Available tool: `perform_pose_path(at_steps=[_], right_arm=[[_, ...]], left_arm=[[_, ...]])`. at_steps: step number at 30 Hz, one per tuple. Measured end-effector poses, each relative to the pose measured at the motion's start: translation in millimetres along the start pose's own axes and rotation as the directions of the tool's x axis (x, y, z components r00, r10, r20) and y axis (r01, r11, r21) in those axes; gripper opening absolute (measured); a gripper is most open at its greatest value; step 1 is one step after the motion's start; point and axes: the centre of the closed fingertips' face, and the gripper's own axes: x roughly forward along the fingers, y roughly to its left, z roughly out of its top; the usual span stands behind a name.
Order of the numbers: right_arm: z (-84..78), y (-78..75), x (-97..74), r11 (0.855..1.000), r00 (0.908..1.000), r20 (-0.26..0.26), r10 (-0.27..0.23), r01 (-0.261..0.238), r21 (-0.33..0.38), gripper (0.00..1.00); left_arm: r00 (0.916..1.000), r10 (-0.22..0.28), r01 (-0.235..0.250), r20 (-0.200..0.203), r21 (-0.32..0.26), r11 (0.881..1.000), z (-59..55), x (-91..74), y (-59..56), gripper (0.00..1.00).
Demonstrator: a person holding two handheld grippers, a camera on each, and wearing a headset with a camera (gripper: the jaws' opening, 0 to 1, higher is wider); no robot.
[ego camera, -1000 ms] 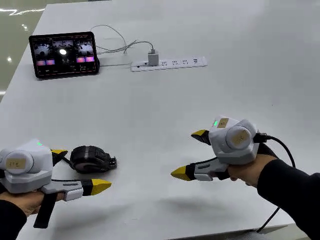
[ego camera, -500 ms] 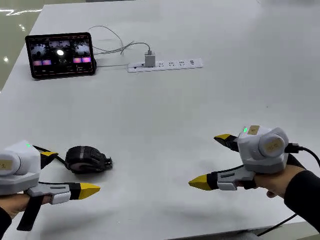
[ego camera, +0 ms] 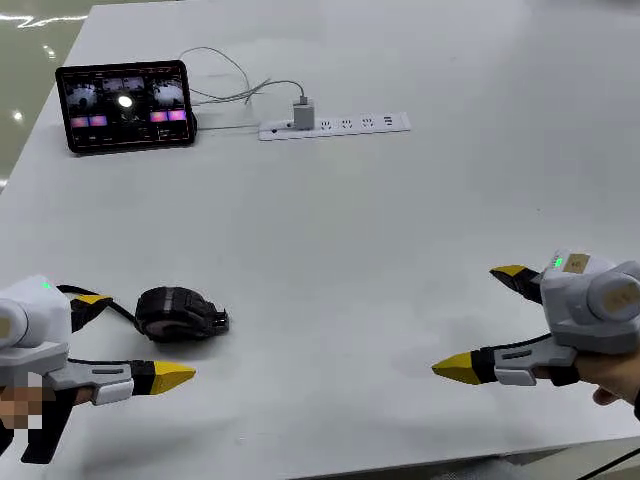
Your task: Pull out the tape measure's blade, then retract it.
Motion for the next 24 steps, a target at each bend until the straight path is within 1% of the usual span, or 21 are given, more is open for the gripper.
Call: perform_pose_path(at_steps=[3, 6, 7, 10, 11, 13, 15, 17, 19, 24], right_arm=[[-5.4, -0.8, -7.2, 1.000, 1.0000, -0.009, 0.001, -0.001, -0.019, 0.99], [-5.6, 1.5, -13.6, 0.999, 0.9999, 0.000, 0.015, -0.015, -0.036, 0.99], [-7.2, 0.5, -15.0, 0.999, 0.9998, 0.002, 0.019, -0.019, -0.038, 0.99], [-10.5, -0.1, -15.9, 0.999, 0.9998, -0.016, 0.014, -0.015, -0.048, 0.99], [-10.5, -0.1, -16.4, 0.999, 0.9997, -0.011, 0.019, -0.020, -0.044, 0.99], [-11.7, -2.2, -17.1, 0.999, 0.9997, -0.014, 0.019, -0.019, -0.042, 0.99], [-11.5, -4.0, -18.6, 0.999, 0.9997, -0.014, 0.018, -0.018, -0.050, 0.99], [-11.4, -4.4, -20.5, 0.998, 0.9995, -0.017, 0.025, -0.026, -0.050, 0.99], [-11.6, -5.3, -21.4, 0.998, 0.9995, -0.020, 0.023, -0.024, -0.059, 0.99], [-10.0, -7.0, -24.3, 0.999, 0.9997, -0.016, 0.021, -0.022, -0.050, 0.99]], left_arm=[[1.0000, 0.008, -0.008, -0.003, 0.022, 1.000, -0.3, -4.7, -1.0, 0.99], [1.0000, 0.005, -0.004, -0.005, 0.038, 0.999, -1.9, -9.3, -3.2, 0.99], [0.9999, 0.010, -0.010, -0.004, 0.052, 0.999, -2.4, -10.7, -3.4, 0.99], [1.0000, 0.003, -0.003, -0.003, 0.058, 0.998, -3.6, -12.6, -4.8, 0.99], [1.0000, -0.005, 0.005, 0.000, 0.061, 0.998, -3.8, -14.1, -7.3, 0.99], [1.0000, 0.001, -0.001, -0.005, 0.067, 0.998, -5.5, -16.1, -6.7, 0.99], [0.9999, 0.013, -0.013, 0.003, 0.045, 0.999, -4.9, -18.6, -3.6, 0.99], [0.9998, 0.017, -0.017, 0.005, 0.037, 0.999, -4.7, -19.4, -2.5, 0.99], [0.9999, 0.015, -0.015, -0.003, 0.035, 0.999, -6.0, -19.7, -2.7, 0.99], [0.9998, 0.017, -0.017, 0.001, 0.027, 0.999, -7.2, -21.5, -1.4, 0.99]])
